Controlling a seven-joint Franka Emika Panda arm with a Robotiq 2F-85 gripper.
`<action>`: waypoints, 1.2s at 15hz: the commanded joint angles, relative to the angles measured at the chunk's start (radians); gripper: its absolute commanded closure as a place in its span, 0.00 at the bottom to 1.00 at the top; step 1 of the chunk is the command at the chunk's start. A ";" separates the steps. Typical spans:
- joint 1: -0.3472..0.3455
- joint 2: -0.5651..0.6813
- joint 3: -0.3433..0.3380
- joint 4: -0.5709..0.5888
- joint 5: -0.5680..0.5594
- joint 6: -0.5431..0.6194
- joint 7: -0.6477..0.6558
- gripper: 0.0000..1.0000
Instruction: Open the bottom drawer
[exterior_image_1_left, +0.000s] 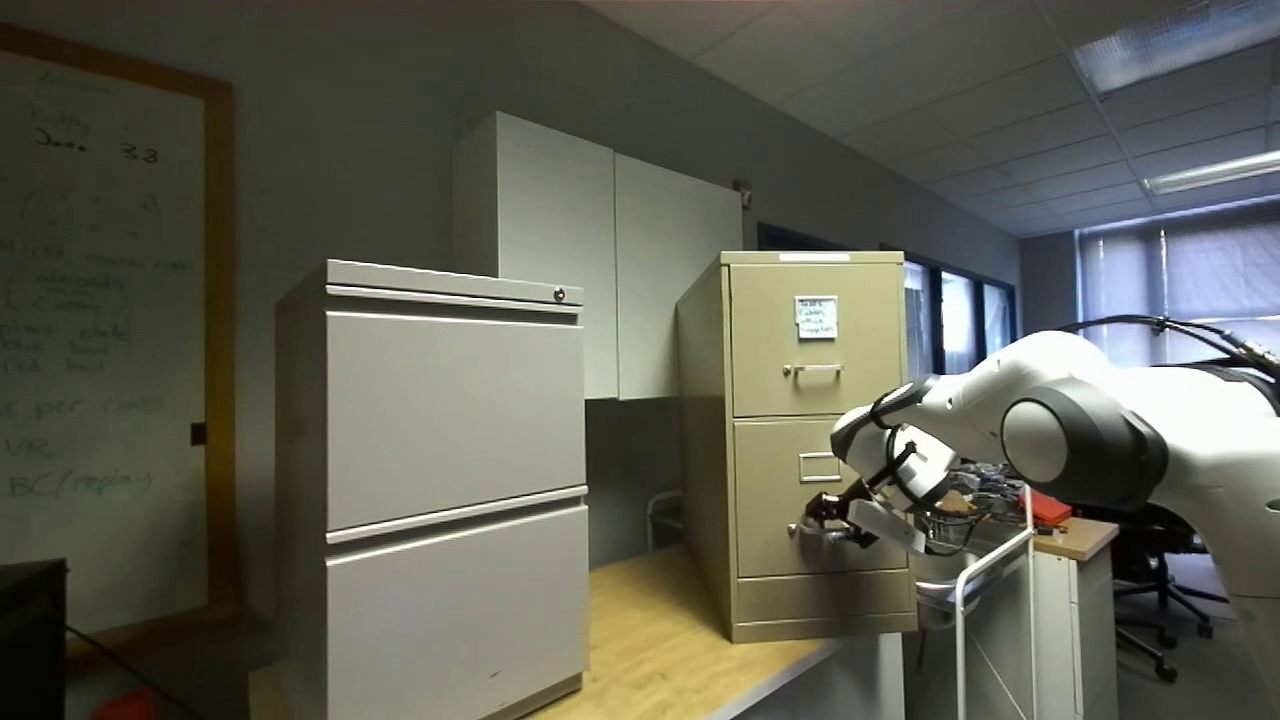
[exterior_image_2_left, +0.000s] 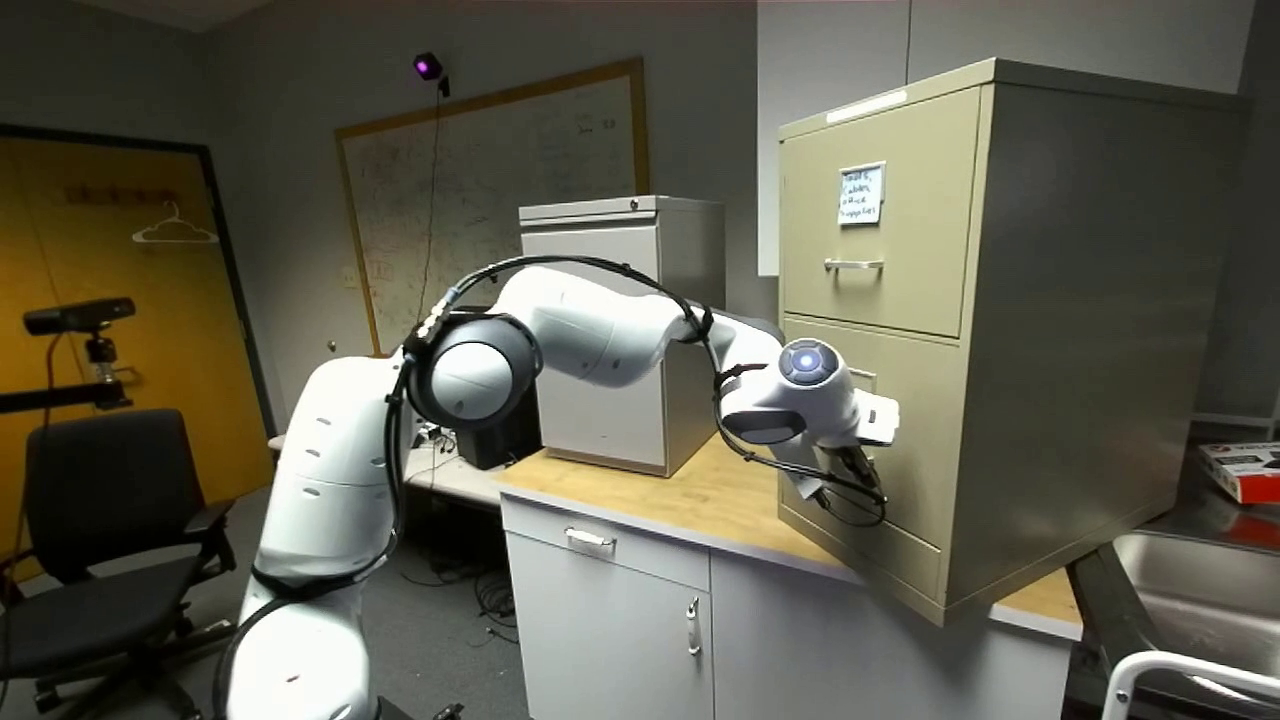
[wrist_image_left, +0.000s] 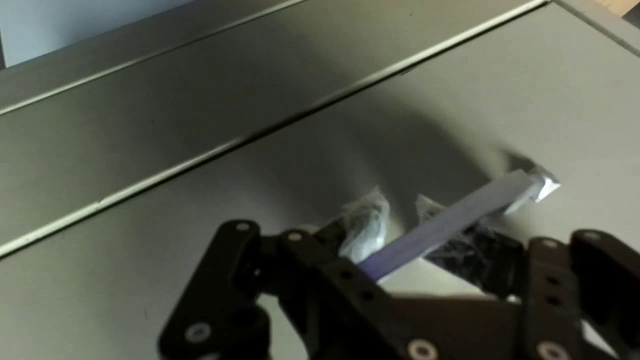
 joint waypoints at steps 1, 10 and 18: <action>0.045 -0.162 0.020 -0.174 -0.050 -0.055 -0.034 0.92; 0.024 -0.137 0.049 -0.211 0.045 0.004 -0.075 1.00; -0.022 -0.135 0.082 -0.245 0.293 0.005 -0.303 1.00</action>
